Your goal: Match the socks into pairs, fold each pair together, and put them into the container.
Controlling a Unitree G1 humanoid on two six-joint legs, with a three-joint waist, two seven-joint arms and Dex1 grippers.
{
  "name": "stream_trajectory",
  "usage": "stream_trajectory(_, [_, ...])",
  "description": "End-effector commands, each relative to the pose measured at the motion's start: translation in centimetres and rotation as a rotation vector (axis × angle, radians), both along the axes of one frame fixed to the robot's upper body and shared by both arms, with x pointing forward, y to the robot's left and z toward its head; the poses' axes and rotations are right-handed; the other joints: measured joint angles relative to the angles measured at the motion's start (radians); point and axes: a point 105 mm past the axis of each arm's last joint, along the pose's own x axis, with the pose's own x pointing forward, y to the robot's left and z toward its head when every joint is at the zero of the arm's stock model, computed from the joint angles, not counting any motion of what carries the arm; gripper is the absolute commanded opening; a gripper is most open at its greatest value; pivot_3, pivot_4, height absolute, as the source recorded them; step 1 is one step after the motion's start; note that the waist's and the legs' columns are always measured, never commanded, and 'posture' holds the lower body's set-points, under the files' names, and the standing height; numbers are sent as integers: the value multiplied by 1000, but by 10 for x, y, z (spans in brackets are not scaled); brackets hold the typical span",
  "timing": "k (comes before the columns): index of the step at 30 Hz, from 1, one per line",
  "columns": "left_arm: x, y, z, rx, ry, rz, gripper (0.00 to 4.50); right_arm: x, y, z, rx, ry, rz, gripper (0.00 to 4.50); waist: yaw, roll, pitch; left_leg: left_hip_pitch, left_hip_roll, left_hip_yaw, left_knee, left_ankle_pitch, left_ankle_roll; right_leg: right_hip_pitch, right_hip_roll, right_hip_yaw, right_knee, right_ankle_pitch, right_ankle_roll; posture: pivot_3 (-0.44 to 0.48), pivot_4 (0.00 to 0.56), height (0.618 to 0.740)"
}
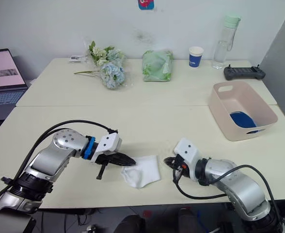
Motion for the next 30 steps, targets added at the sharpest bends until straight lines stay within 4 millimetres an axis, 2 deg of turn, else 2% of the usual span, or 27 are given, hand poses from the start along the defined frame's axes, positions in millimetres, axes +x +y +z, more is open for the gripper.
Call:
stream_trajectory(1, [-5, -1, -6, 16, 2, -9, 0, 5, 1, 8, 11, -14, -25, 40, -1, 0, 0, 0, 0, 0, 0, 0, 0, 0, 0, 0, 0, 0, 0, 0, 150, 740])
stream_trajectory(3, [-3, 5, -16, 49, 14, 20, 0, 6, 3, 8, 26, 24, -29, 40, 0, 0, 0, 0, 0, 0, 0, 0, 0, 0, 0, 0, 0, 0, 0, 0, 150, 740])
stream_trajectory(5, [0, 22, -34, 140, -1, 36, 0, 7, 7, 11, 79, 93, -30, 40, 0, 0, 0, 0, 0, 0, 0, 0, 0, 0, 1, 0, 1, 0, 0, 0, 150, 740])
stream_trajectory(7, [5, 31, -38, 153, 16, 80, 0, 9, 9, 13, 85, 115, -34, 40, 1, 0, 0, 1, 1, 0, 0, 0, 0, 0, 1, 0, 1, 0, 0, 0, 150, 740])
stream_trajectory(8, [6, 33, -38, 155, 18, 87, 0, 7, 9, 12, 84, 142, -22, 307, 1, 1, 0, 1, 1, -1, 0, 0, 0, 0, 0, -1, 1, 0, 0, 0, 150, 740])
stream_trajectory(10, [7, 35, -38, 157, 17, 87, 0, 2, 12, 11, 95, 202, 9, 510, 2, 1, 0, 1, 1, -1, 0, 0, 0, 1, 0, -1, 1, 0, 0, 0, 150, 740])
stream_trajectory(14, [5, 37, -38, 155, 27, 92, 0, -4, 13, 9, 150, 355, -2, 1765, -1, 1, -1, 2, 1, -1, 0, 0, 0, 1, 0, 0, 1, 0, 0, 0, 150, 740])
stream_trajectory(17, [1, 39, -39, 154, 34, 96, 0, -5, 22, 3, 191, 490, -23, 2730, -4, 2, -1, 2, 2, -1, 0, 0, 0, 1, 0, 0, 2, 1, -1, 0, 150, 740])
stream_trajectory(22, [-6, 39, -41, 151, 46, 87, 0, -6, 36, -7, 201, 577, -29, 4466, -3, 3, -3, 3, 4, -1, -2, 0, 0, -1, 1, 0, 2, 1, -1, 0, 150, 740])
stream_trajectory(25, [-11, 39, -42, 148, 49, 89, 0, -2, 44, -18, 172, 618, -66, 4466, -14, 3, -5, 3, 4, 0, -2, 0, 0, -1, 1, 1, 2, 1, -1, 0, 150, 740])
stream_trajectory(29, [-12, 41, -44, 151, 48, 97, 0, -2, 53, -18, 199, 645, -48, 4466, -24, 3, -8, 5, 4, 0, -5, 0, 0, 0, 1, 1, 2, 1, -1, 0, 150, 740])
stream_trajectory(30, [-13, 41, -44, 152, 48, 99, 0, -4, 61, -17, 218, 660, -26, 4466, -25, 3, -8, 5, 4, 0, -5, 0, 0, 0, 1, 1, 2, 1, -1, 0, 150, 740])
